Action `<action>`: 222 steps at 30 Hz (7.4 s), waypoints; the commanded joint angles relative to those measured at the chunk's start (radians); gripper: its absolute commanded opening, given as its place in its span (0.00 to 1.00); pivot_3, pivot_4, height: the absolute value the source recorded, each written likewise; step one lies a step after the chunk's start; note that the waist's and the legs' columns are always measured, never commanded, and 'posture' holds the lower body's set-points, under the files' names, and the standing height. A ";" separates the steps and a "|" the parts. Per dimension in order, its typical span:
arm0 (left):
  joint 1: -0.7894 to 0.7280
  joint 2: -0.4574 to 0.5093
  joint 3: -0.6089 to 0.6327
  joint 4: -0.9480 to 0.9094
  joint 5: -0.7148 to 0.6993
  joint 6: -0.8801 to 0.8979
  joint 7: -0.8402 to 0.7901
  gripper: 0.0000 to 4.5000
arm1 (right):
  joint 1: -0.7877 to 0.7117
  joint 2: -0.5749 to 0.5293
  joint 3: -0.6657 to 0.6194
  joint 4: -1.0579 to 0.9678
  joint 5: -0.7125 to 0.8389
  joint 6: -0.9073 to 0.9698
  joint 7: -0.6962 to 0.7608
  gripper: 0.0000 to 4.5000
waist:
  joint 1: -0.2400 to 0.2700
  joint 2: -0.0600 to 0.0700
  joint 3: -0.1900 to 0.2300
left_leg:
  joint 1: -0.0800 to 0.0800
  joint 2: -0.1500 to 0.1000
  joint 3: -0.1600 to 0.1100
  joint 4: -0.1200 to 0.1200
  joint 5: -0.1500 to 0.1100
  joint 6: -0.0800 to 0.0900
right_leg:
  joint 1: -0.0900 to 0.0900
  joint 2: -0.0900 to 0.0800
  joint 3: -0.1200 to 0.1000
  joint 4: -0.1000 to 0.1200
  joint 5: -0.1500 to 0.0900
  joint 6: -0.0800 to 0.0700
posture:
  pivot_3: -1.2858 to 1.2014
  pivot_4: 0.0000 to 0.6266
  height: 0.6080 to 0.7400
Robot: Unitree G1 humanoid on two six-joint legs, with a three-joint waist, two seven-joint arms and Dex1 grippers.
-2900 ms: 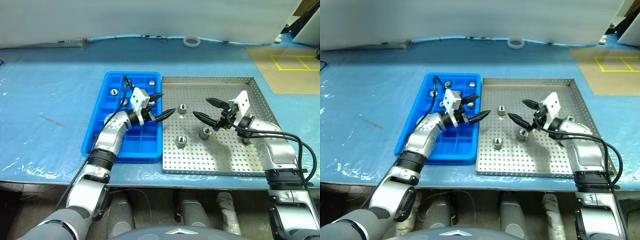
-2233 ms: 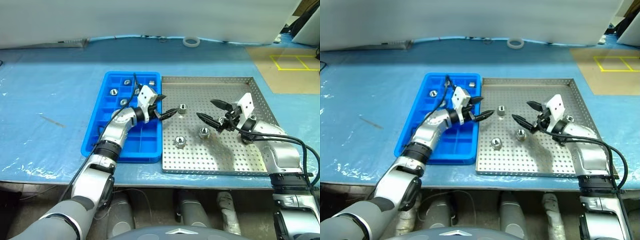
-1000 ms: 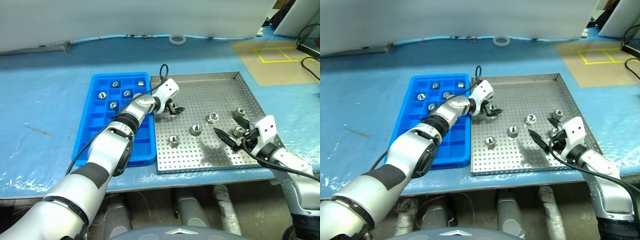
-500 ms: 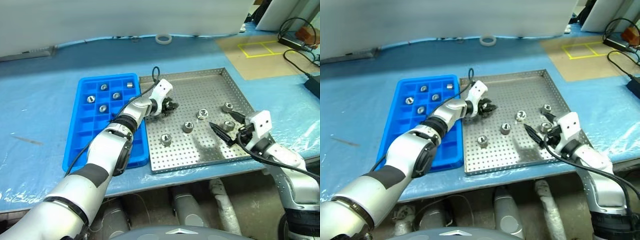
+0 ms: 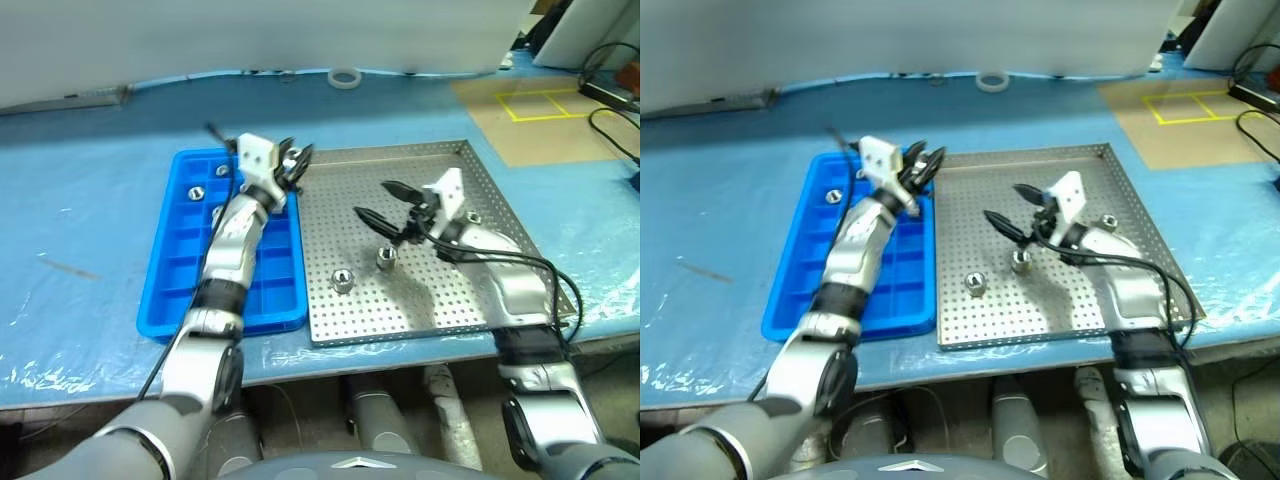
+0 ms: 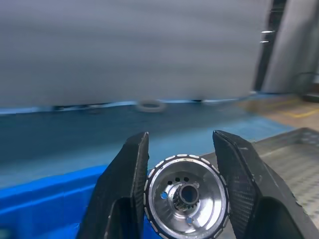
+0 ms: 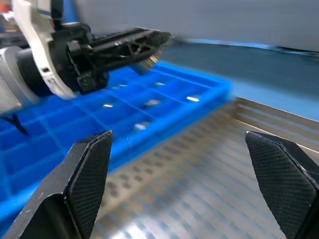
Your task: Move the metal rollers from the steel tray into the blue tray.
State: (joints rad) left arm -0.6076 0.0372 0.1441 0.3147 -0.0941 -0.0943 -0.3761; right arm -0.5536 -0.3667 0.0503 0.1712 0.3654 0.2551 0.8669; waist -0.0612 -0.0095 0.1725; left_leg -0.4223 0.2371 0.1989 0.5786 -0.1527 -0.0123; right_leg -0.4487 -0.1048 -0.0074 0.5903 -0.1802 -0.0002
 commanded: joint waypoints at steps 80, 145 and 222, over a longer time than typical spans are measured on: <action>-0.402 0.155 -0.699 0.467 0.205 0.045 -1.075 1.00 | 0.375 -0.150 -0.274 -0.349 0.023 0.073 -0.204 1.00 | -0.010 0.005 -0.003 | 0.019 0.001 0.004 -0.010 0.003 -0.013 | 0.010 0.010 0.011 -0.003 -0.001 0.000 | 0.30 0.24 1.00; 0.726 0.267 0.106 -0.906 -0.217 0.560 0.029 0.37 | -0.137 0.232 0.054 0.248 0.000 -0.088 0.183 1.00 | 0.159 0.007 -0.004 | 0.016 0.005 0.000 -0.019 0.007 -0.022 | 0.007 0.012 0.008 -0.002 -0.002 -0.002 | 0.58 0.24 1.00; -0.238 0.038 -0.306 0.309 -0.146 0.156 -0.645 0.99 | 0.399 -0.123 -0.326 -0.406 0.054 0.071 -0.269 1.00 | -0.036 0.007 -0.005 | 0.017 0.002 0.004 -0.007 0.002 -0.013 | 0.010 0.012 0.011 -0.001 -0.001 -0.001 | 0.27 0.24 1.00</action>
State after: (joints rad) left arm -0.8172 0.0861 -0.1602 0.6240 -0.2411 0.0819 -1.0021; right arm -0.1621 -0.4747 -0.2359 -0.1800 0.3993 0.3285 0.6058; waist -0.0974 -0.0028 0.1676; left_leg -0.4055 0.2388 0.2025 0.5721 -0.1505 -0.0245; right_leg -0.4390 -0.0927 0.0040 0.5890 -0.1815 -0.0011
